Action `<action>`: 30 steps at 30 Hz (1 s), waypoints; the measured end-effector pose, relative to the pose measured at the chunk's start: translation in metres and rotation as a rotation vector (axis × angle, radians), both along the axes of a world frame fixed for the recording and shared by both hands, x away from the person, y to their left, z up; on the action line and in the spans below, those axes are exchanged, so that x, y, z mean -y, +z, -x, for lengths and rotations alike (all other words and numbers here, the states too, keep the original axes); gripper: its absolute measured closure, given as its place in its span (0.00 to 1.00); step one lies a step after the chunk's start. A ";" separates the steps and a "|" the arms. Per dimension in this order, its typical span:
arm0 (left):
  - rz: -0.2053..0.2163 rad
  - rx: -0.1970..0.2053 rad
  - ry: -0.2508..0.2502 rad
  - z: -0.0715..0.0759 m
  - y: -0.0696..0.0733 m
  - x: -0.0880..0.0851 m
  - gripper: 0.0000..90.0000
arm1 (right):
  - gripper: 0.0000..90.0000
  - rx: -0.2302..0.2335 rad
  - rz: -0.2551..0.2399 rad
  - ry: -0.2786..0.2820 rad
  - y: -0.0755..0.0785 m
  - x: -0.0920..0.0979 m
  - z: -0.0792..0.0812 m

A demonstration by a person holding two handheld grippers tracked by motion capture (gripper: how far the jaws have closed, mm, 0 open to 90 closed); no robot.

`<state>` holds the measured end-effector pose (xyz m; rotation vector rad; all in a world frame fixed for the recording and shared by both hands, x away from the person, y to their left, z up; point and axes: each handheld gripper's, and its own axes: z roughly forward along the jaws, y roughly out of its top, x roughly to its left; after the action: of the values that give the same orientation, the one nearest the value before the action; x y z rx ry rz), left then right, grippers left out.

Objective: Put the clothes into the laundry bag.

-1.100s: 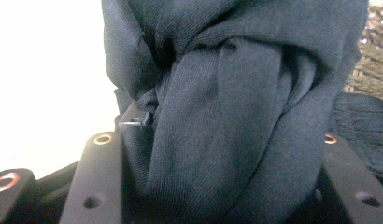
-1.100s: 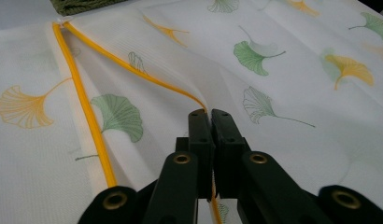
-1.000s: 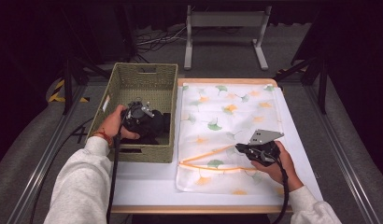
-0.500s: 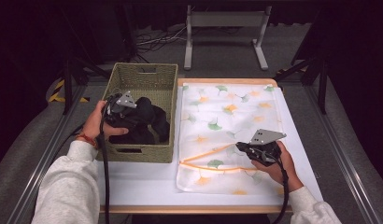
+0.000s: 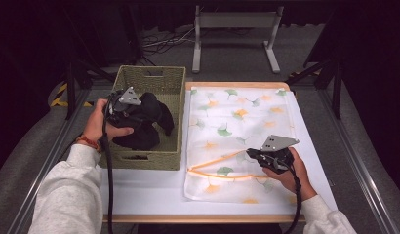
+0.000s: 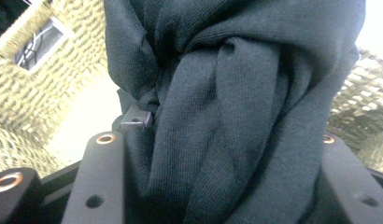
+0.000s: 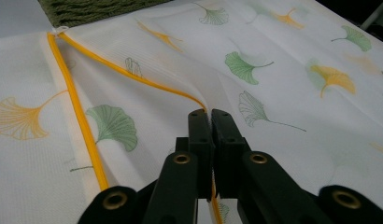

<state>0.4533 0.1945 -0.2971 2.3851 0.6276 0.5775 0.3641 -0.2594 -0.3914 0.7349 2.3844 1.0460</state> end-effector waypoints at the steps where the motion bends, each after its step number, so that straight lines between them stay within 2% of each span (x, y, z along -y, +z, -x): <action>1: 0.001 0.003 0.000 0.001 0.003 0.000 0.54 | 0.98 0.000 -0.001 0.000 0.000 0.000 0.000; 16: 0.033 0.065 -0.028 0.022 0.039 0.009 0.55 | 0.98 0.000 0.001 0.000 0.000 -0.001 0.001; 21: 0.032 0.059 -0.049 0.025 0.036 0.017 0.56 | 0.98 -0.001 0.002 0.001 0.000 -0.001 0.001; 30: 0.068 0.068 -0.060 0.029 0.039 0.022 0.56 | 0.98 -0.005 0.006 0.003 -0.001 -0.001 0.001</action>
<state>0.4239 0.1721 -0.2579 2.3023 0.5363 0.5989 0.3626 -0.2586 -0.3928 0.7336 2.3926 1.0392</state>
